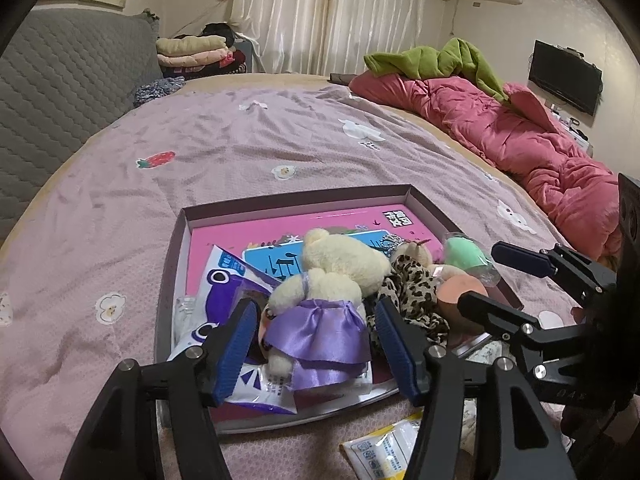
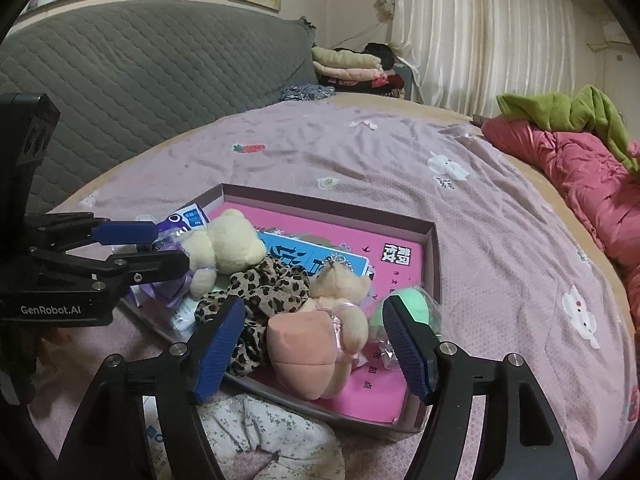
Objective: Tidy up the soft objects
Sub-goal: 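Open both grippers and move them back toward the wipes pack and floral scrunchie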
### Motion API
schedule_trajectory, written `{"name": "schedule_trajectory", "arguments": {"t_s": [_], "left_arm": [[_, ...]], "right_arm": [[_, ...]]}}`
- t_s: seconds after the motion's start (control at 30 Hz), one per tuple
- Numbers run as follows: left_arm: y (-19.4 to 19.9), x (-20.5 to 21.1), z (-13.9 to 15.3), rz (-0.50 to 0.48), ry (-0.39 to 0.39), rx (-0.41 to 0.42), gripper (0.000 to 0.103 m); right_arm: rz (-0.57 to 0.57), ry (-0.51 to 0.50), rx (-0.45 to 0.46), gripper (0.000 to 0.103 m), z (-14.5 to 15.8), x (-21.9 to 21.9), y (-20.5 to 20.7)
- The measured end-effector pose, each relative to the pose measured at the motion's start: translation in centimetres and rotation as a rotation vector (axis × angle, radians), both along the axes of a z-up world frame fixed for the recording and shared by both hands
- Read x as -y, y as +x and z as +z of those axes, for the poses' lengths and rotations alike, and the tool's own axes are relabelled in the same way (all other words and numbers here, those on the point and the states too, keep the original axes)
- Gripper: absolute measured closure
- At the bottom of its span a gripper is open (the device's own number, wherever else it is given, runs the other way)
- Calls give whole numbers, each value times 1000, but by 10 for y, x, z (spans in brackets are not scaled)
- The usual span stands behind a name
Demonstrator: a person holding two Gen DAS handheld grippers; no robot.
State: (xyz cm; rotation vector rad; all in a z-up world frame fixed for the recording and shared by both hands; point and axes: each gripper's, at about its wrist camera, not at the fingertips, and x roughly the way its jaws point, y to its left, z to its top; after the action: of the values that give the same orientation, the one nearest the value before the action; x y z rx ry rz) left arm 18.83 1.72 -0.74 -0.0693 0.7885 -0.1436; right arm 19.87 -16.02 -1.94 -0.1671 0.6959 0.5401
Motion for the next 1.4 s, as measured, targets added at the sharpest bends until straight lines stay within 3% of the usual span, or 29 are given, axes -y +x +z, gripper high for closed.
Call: {"name": "schedule_trajectory", "arguments": {"t_s": [0.33,0.8,1.17,1.4], "left_arm": [[-11,-3,3,27,37,19,41],[-48,4,15,36,9,31,41],[-67,14,15,43,-13,-3,41],[-81,28,5,6,-21,-61,41]], "right_arm": [[-29,-13,20,29,0,7,-7],[-39,-12,48,29,15,22,-38],[-36,-17,46,28,24,29,-60],[-42,-9,-10,28,21,36,-73]]}}
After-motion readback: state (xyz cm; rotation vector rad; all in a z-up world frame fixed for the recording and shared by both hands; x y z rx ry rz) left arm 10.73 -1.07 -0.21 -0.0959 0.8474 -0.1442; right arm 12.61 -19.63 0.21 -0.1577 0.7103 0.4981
